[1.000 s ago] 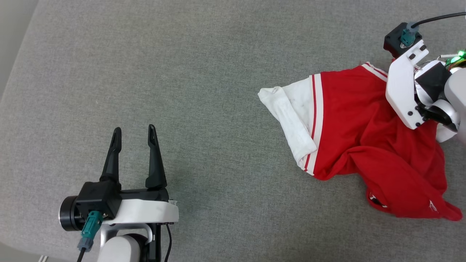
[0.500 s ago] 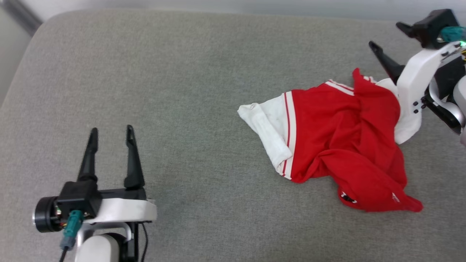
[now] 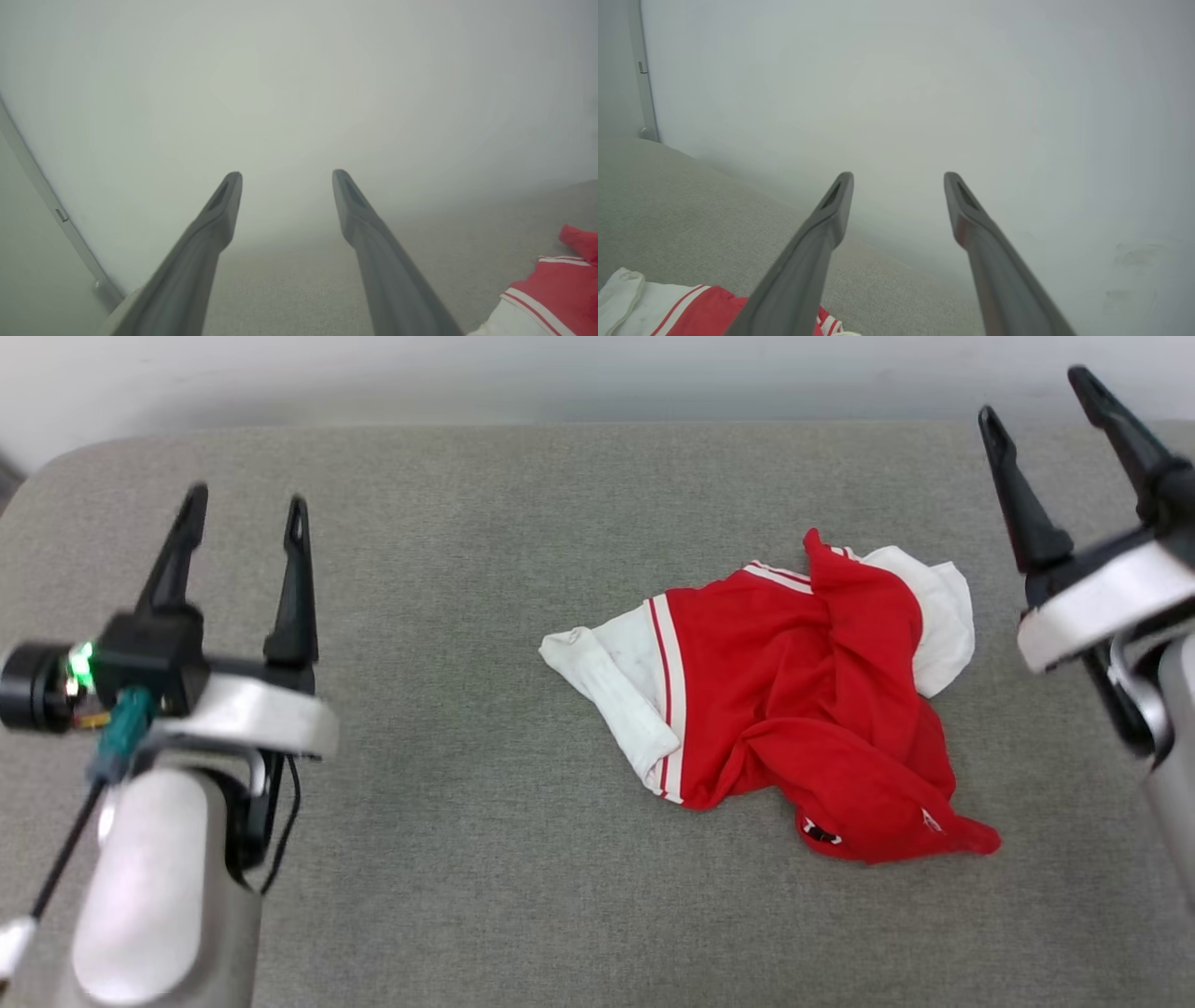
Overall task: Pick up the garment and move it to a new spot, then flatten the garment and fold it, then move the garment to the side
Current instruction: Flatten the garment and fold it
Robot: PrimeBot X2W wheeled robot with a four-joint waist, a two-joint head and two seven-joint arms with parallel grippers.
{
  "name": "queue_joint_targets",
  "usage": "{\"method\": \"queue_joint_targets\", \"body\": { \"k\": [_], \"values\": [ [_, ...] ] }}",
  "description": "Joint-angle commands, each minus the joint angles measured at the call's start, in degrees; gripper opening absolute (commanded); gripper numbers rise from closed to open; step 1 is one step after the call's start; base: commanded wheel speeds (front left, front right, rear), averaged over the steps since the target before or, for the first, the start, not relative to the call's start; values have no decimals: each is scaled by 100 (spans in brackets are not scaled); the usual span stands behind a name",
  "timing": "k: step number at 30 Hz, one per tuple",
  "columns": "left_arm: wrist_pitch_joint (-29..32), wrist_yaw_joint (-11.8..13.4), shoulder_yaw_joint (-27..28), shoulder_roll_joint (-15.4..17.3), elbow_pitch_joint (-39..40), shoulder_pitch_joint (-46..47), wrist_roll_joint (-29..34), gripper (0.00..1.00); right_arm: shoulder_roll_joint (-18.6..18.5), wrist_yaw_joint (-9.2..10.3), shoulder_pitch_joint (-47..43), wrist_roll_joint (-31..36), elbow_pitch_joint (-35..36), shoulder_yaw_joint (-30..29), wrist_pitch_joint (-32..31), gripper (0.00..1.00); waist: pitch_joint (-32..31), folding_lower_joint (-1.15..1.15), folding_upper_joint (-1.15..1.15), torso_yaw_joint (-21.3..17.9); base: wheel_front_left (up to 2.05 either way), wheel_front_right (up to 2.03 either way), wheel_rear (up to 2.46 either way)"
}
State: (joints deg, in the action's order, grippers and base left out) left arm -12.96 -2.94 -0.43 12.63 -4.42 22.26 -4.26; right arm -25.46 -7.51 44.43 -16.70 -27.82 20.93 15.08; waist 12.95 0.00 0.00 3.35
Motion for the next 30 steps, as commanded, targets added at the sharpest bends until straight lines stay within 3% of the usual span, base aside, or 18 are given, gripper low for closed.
{"method": "queue_joint_targets", "body": {
  "k": [1,5,12,24,30],
  "values": [
    [178,-131,-108,119,-168,396,14,100,173,4,-530,301,417,-403,9,100,-7,0,0,-65,0,0,0],
    [690,-343,-482,380,-472,1080,-29,100,502,4,-1334,769,1185,-1096,8,100,-4,0,0,-148,0,0,0],
    [1496,-439,-1231,688,-767,2048,-453,100,819,3,-2220,1280,2083,-1581,-81,100,50,0,0,-275,0,0,0],
    [3876,-445,-4369,1861,-1040,3619,-2871,100,1550,4,-3265,1513,2948,-2309,-18,100,270,0,0,-526,0,0,0],
    [4766,-445,-5627,2199,-1071,4267,-3942,100,1859,3,-3627,1686,3122,-2412,4,100,464,0,0,-706,0,0,0]
  ]
}}
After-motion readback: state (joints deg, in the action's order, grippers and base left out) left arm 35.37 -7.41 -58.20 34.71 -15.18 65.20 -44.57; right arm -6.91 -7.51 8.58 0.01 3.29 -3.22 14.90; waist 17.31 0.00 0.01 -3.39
